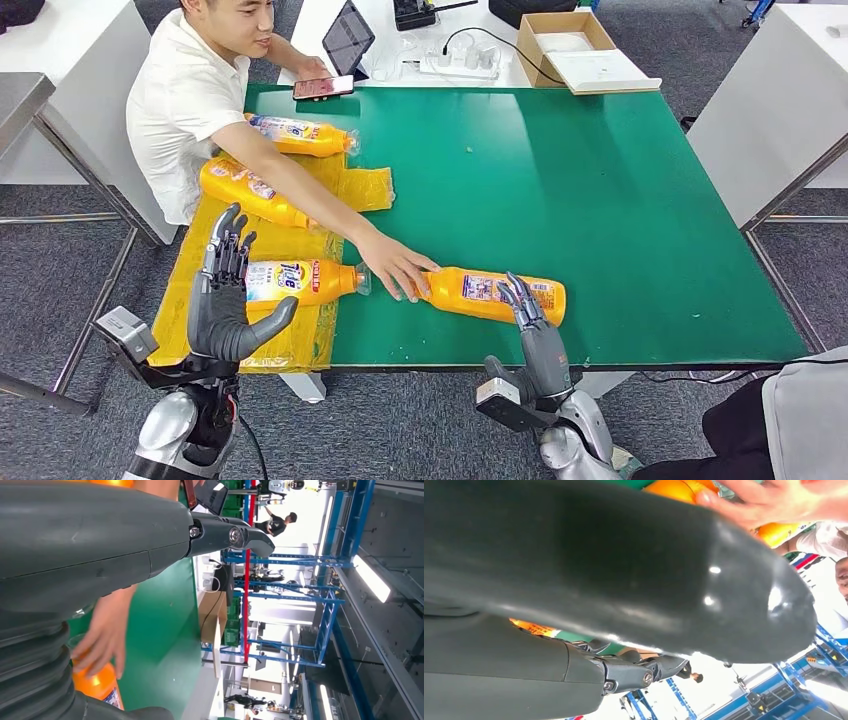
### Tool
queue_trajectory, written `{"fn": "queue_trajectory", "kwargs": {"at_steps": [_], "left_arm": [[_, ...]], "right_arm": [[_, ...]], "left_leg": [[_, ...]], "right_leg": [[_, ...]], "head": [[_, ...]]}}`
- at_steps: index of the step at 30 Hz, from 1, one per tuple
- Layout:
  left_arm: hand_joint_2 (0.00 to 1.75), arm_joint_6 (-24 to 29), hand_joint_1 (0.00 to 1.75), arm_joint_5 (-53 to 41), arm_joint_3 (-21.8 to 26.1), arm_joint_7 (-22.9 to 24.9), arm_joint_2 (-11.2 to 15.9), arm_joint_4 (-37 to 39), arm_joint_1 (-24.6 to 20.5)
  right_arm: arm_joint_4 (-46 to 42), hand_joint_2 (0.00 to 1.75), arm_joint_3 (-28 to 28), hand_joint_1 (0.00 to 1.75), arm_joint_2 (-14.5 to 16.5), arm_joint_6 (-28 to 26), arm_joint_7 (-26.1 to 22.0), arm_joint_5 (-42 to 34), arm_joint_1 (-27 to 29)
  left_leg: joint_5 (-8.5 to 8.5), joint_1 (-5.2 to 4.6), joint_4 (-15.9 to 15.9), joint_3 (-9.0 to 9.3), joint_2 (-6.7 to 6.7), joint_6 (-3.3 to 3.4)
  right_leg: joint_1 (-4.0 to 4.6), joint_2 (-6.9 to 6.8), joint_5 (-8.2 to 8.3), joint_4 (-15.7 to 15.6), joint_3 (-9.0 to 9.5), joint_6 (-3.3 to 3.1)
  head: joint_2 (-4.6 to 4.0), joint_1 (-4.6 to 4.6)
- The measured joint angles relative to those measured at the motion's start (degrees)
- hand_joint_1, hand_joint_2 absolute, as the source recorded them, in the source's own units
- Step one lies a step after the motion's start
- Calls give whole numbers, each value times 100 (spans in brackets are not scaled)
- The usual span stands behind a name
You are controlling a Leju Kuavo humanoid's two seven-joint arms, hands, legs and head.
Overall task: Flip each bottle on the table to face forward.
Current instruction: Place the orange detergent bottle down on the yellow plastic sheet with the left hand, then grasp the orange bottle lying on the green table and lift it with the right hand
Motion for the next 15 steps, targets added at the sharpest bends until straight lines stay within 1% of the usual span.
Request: {"fn": "queue_trajectory", "kwargs": {"at_steps": [3,7,11,15], "left_arm": [[175,0,0,0,3,0,0,0,8],[175,4,0,-11,5,-3,-1,0,11],[175,61,0,-103,19,-43,-13,0,53],[175,98,0,-205,28,-98,-47,0,123]], "right_arm": [[-22,0,-7,0,-14,0,0,1,3],[-39,175,-20,0,-28,-74,6,95,5],[-139,175,-33,0,-179,-520,113,682,-20],[-469,175,-72,0,-384,-569,194,963,-116]], "left_leg": [[0,-1,0,-1,0,0],[0,-2,0,-1,0,0],[0,-4,0,-2,-1,1],[0,-3,0,-3,-2,1]], "right_leg": [[-1,0,0,0,0,0],[-2,0,0,-1,1,0],[-3,0,1,-1,1,1],[-2,-1,1,-1,1,1]], "head": [[0,1],[0,1],[0,-1],[0,-1]]}}
